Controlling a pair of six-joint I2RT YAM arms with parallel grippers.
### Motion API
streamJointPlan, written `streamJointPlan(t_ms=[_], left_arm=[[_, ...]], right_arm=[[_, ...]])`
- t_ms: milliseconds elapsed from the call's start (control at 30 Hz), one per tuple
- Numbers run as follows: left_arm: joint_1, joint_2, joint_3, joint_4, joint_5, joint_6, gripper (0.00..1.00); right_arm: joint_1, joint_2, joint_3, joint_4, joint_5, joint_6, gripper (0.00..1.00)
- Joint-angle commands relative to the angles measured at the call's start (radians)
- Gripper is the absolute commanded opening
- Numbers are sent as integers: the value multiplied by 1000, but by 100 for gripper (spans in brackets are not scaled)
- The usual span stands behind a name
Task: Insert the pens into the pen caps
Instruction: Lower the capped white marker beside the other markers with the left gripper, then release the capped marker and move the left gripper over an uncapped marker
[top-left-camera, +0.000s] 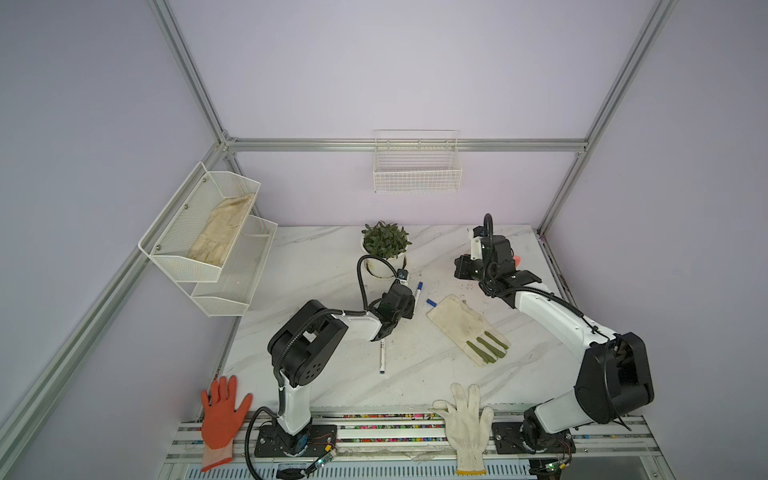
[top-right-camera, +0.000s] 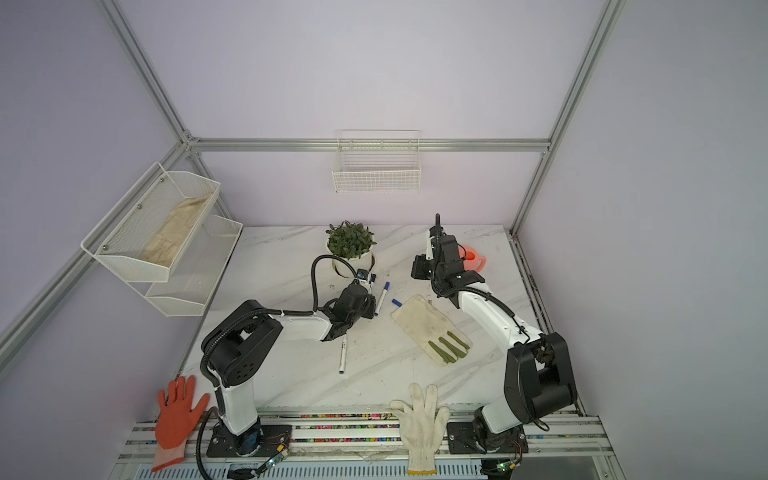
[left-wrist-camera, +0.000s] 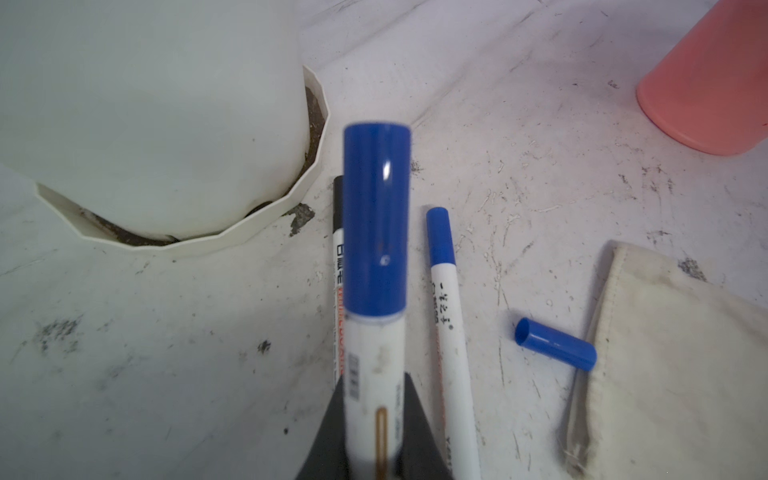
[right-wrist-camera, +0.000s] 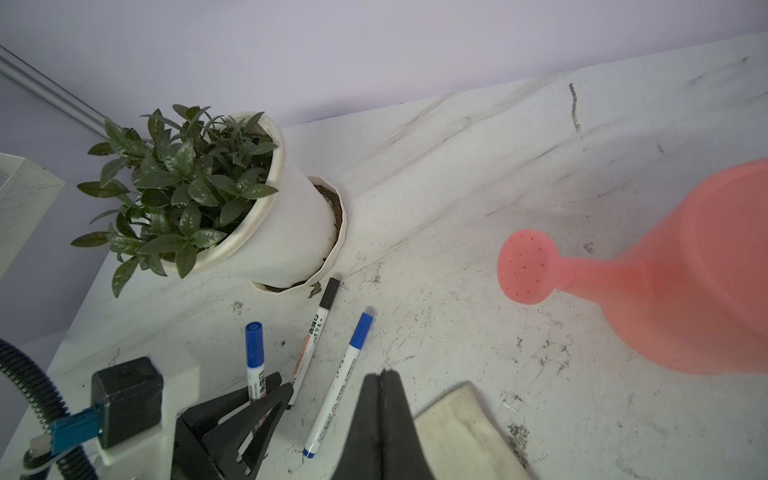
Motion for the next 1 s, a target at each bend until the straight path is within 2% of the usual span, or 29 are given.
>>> streamJointPlan(t_ms=[0,267,500,667,967], left_arm=[[3,11,113,-29,22,36,0],[6,84,204,-89,27,12,9],[11,99,210,-111,12,15,14],[12,105,213,-134,9,5,25],[12,91,222,-137,18,-7,27]], right_arm=[[-2,10,16,2,-13,15,0],[-2,22,21,-3,-24,21,0],[-2,19,18,-5,-19,18,0],[-1,23,22,-11,-27,17,0],[-2,23,26,-13,-32,20,0]])
